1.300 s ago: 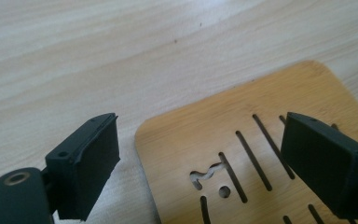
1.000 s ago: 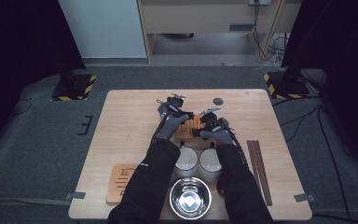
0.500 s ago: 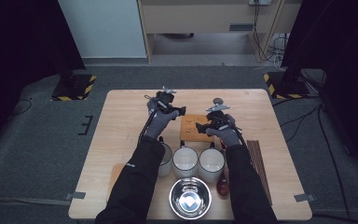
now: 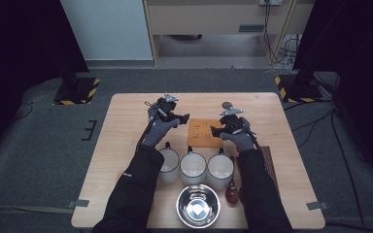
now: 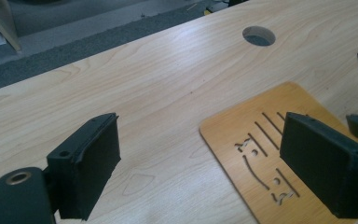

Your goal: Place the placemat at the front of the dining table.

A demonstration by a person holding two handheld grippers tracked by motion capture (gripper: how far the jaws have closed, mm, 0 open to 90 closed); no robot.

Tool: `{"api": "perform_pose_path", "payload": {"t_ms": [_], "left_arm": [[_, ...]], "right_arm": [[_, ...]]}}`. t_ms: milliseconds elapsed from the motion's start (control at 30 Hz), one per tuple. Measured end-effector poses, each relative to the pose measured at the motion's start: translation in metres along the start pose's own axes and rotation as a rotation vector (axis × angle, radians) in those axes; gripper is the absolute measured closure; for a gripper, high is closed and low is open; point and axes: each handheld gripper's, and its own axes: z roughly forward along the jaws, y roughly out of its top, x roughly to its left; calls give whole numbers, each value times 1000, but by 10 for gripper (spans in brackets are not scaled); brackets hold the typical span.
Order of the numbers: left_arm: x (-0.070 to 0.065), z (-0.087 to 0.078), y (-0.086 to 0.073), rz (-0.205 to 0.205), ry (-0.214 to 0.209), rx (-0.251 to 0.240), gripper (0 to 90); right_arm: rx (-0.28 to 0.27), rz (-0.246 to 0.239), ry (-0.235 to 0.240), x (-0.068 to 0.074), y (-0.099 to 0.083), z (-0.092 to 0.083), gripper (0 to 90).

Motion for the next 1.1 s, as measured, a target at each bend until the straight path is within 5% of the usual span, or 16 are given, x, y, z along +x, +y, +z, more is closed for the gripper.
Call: {"api": "perform_pose_path", "payload": {"t_ms": [500, 767, 1100], "left_arm": [[18, 11, -20, 4, -6, 36, 112], [30, 16, -34, -10, 2, 69, 109], [25, 28, -45, 18, -16, 103, 98]], "right_arm": [[86, -13, -57, -11, -16, 21, 162], [72, -5, -53, -7, -16, 25, 166], [53, 2, -33, -1, -15, 29, 175]]}}
